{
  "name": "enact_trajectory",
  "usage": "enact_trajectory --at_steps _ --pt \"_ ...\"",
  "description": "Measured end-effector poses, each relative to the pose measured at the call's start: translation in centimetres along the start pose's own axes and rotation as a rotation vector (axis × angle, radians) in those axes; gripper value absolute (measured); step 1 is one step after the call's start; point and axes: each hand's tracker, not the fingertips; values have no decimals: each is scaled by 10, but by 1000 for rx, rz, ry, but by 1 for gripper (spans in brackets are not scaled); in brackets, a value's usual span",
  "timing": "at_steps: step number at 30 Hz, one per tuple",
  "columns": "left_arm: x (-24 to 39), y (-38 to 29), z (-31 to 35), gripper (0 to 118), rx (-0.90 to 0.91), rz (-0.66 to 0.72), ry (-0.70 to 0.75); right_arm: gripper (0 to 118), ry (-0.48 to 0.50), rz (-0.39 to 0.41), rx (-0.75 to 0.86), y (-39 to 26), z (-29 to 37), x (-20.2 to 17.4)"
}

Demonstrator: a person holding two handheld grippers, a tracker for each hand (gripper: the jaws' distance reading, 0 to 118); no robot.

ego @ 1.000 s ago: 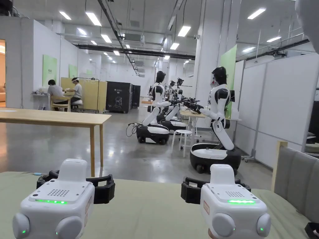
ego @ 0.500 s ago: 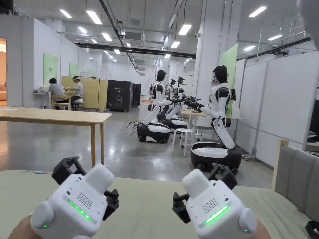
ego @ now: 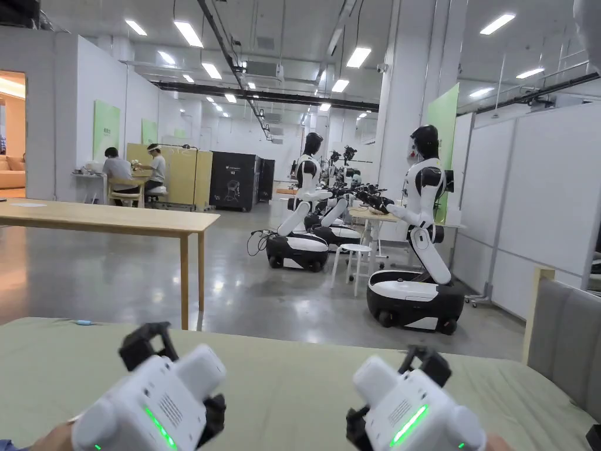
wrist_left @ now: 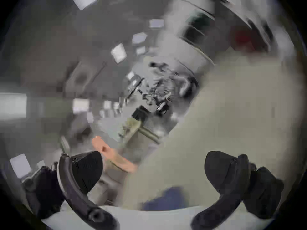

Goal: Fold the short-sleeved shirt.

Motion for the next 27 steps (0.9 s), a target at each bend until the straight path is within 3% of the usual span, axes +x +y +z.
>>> enact_trajectory --at_steps 1,3,4,6,8,11,17,24,25,26,27 --pt "-22 6 0 118 24 243 -28 118 48 -226 16 4 3 16" --pt "-45 2 6 118 99 594 -131 118 117 -562 66 2 9 38" --pt "-48 1 8 118 112 693 -113 118 128 -684 99 4 13 44" --pt "-49 -1 10 118 131 807 -52 118 86 -795 148 -1 19 44" --pt "-44 -3 11 118 131 805 -9 118 31 -816 148 -3 19 37" --pt "-29 -2 14 118 123 699 -5 118 46 -787 136 -6 20 30" --pt "-13 7 13 118 74 556 21 118 -17 -638 122 1 24 18" --pt "-12 7 11 118 57 551 30 118 -19 -668 111 -3 24 26" --pt "-11 7 12 115 55 543 24 117 -19 -670 106 -5 25 27" --pt "-10 7 13 103 58 534 7 107 -12 -675 108 -6 26 28" --pt "-9 6 16 73 76 532 -8 77 -3 -680 117 -7 28 29"
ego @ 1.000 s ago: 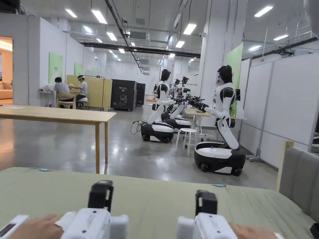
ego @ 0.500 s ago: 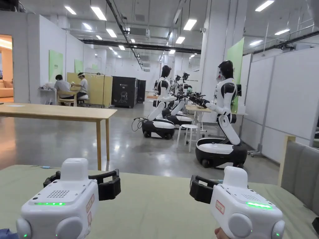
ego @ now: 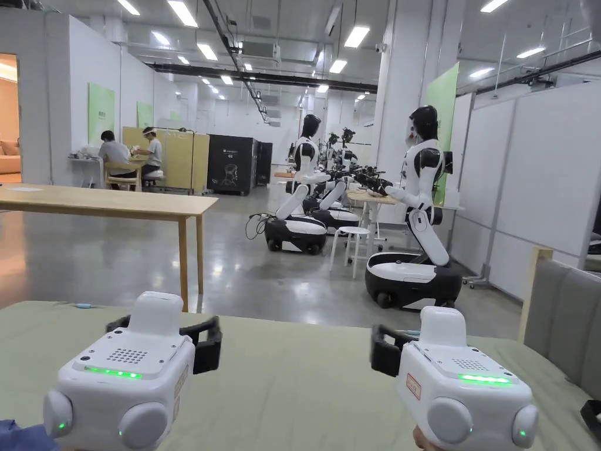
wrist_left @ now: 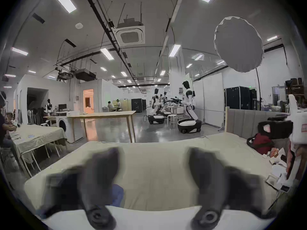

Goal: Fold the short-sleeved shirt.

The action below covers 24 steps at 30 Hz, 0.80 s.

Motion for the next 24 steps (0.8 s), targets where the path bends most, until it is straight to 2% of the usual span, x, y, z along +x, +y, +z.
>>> enact_trajectory --at_steps 1,2,3,5,7,9,12,16,19,22,24 --pt "2 0 1 13 8 -9 18 17 -24 15 -4 0 -2 -1" --pt "4 -2 0 0 4 -38 79 2 -115 53 -17 0 -3 -4" --pt "1 -4 3 0 30 -27 85 1 -107 40 7 -2 0 -2" --pt "-4 -6 8 0 21 22 10 1 -24 -15 -6 -2 2 4" --pt "-6 -10 12 0 28 -12 68 1 -59 44 5 -5 2 -5" --pt "-19 -14 21 0 22 0 69 1 -24 75 12 -8 2 -17" --pt "-47 -22 34 0 2 13 135 1 49 126 18 -16 -4 -57" --pt "-101 -42 52 0 -96 14 237 1 211 129 17 -31 -7 -127" --pt "-147 -62 50 0 -265 48 281 1 326 116 -14 -48 -6 -177" --pt "-195 -96 22 0 -643 127 214 1 419 111 -47 -68 -3 -215" --pt "-216 -128 9 0 -751 192 135 1 455 106 -72 -81 -5 -232"
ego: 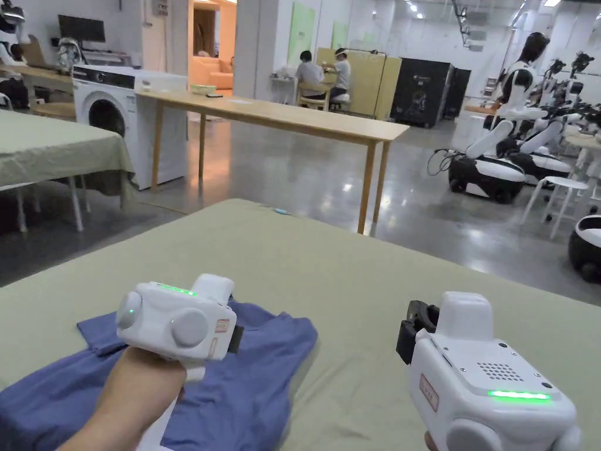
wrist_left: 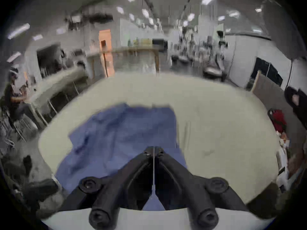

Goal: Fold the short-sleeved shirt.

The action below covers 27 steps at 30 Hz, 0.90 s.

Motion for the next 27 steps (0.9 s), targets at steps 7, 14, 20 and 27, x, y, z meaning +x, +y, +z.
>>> enact_trajectory --at_steps 7,14,20,27 --pt "-15 -14 -109 115 -107 5 36 1 43 35 -87 -35 -28 -16" --pt "-12 -4 -211 116 -178 18 38 1 -33 48 -173 -63 -48 8" --pt "-15 -5 -209 37 -176 -12 30 1 -87 29 -220 -74 -54 27" --pt "-23 0 -192 0 -164 -5 5 1 -112 -24 -204 -59 -41 40"
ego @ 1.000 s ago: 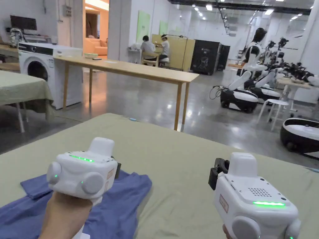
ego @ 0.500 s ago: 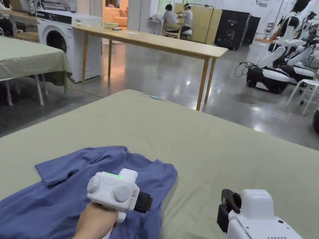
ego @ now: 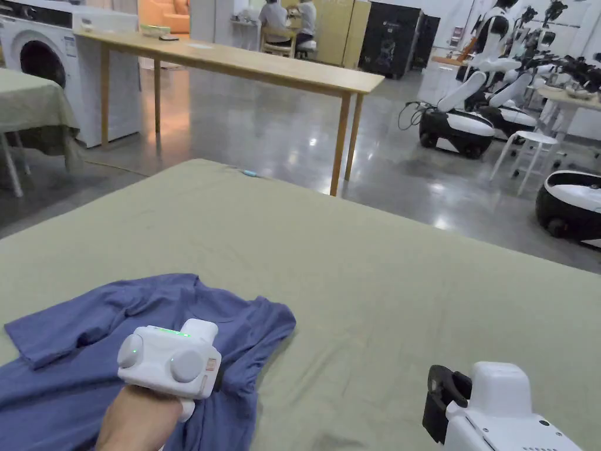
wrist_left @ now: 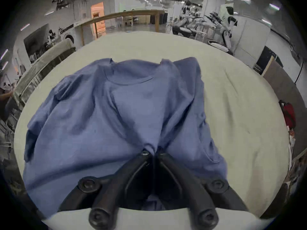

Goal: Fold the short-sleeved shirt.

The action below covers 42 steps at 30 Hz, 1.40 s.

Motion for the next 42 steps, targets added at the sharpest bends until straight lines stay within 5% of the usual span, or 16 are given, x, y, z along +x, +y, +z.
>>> enact_trajectory --at_steps 3,9,21,26,33,34,35,37,42 --pt "20 10 25 0 106 45 -117 1 -25 -20 19 3 14 15" --pt "116 38 69 0 226 -90 -244 1 -118 -76 49 4 49 67" --pt "434 30 128 0 285 -433 -679 1 -373 -116 77 -8 140 205" --pt "526 -17 76 0 112 -564 -594 1 -445 -155 60 -28 164 256" --pt "536 -57 53 1 81 -595 -516 1 -464 -191 44 -45 170 287" --pt "531 -57 60 14 102 -603 -516 1 -459 -193 41 -45 169 285" --pt "526 -55 68 39 121 -600 -522 1 -453 -194 39 -45 169 284" --pt "509 -56 86 118 193 -570 -536 1 -425 -187 26 -44 166 279" --pt "432 -38 162 117 447 -533 -513 1 -390 -143 37 -43 159 257"
